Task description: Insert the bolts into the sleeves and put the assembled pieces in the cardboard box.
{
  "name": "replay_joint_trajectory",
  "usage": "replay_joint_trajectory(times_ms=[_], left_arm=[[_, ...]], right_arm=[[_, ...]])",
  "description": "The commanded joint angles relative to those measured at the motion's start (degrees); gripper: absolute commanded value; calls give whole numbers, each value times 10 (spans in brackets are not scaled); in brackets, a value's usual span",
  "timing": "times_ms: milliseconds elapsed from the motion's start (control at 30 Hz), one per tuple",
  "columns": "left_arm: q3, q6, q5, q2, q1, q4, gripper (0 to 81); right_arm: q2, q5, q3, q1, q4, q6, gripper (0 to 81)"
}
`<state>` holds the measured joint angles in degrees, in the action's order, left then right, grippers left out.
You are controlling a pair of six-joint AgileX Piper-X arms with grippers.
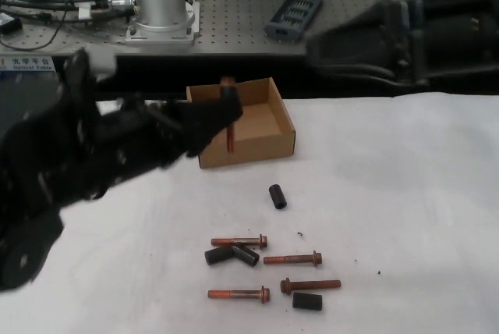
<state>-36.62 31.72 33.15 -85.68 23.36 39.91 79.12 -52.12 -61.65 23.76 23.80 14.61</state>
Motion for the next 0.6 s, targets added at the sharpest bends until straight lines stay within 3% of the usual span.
replay_joint_trajectory(times_ms=[0, 200, 567], left_arm=[[-90, -115, -16, -21, 0, -110, 87], [-269, -195, -47, -137, 0, -257, 87], [-552, -260, -116, -341, -21, -410, 87]], right_arm=[[-34, 3, 26, -2, 96, -59, 376], [-110, 79, 125, 38, 114, -82, 376], [-230, 118, 254, 93, 114, -21, 376]])
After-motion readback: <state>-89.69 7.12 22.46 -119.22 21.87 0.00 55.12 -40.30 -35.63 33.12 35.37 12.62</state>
